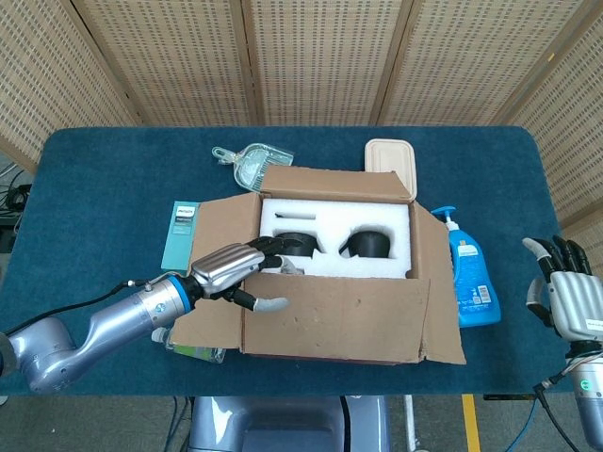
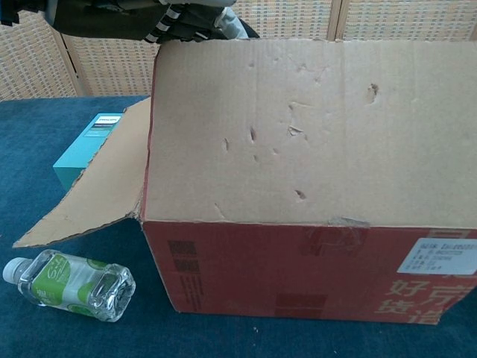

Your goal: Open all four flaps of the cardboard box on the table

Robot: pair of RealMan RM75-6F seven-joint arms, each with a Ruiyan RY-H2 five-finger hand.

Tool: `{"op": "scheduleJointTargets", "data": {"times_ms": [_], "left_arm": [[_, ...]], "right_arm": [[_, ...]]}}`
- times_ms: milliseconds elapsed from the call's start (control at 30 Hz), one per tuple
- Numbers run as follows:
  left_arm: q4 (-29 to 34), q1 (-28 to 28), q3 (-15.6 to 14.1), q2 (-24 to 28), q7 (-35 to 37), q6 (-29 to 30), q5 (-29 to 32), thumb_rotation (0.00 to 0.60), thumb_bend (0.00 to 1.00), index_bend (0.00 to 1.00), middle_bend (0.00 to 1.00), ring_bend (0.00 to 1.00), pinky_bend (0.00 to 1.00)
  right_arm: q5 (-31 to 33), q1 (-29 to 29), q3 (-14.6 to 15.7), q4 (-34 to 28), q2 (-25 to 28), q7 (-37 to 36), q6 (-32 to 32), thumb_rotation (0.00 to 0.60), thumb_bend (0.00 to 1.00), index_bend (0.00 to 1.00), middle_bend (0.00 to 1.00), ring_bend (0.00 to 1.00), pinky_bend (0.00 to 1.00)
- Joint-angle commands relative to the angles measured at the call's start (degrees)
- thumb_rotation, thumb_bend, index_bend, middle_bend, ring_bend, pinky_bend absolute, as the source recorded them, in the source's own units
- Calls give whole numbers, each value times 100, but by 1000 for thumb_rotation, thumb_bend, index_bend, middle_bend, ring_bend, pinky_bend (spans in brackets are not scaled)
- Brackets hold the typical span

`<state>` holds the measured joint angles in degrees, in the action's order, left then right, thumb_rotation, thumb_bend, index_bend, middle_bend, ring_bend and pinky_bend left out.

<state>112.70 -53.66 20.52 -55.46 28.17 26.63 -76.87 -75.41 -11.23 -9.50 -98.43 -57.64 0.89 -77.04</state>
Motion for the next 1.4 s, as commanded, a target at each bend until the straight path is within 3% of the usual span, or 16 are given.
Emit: {"op": "scheduleJointTargets", "data": {"times_ms": [33,267,567,833,1400], "left_arm": [[64,131,24,115,535,33,-382,148,249,317,39,0,0],[-15,223,-148,342,1927,460,-1472,148,248,317,39,0,0],[-248,-87,-751,598,3741,1173,-2691,149,247,317,39,0,0],[-517,-511,-1479,810,5136,1983,-3660,146,246,317,38,0,0],[-700,-1039,-2449,1026,6371,2938,-4783,137,246,317,39,0,0]], "right_arm": [[16,-18,-7,-33,-1,56,12,600,825,132,158,0,19],[73,-60,-15,-118,-18,221,47,600,825,132,158,0,19],[123,-92,-20,-196,-22,353,66,600,825,132,158,0,19],[147,-98,-14,-229,-22,392,68,600,825,132,158,0,19],[122,-92,2,-247,-31,381,44,600,825,132,158,0,19]]}}
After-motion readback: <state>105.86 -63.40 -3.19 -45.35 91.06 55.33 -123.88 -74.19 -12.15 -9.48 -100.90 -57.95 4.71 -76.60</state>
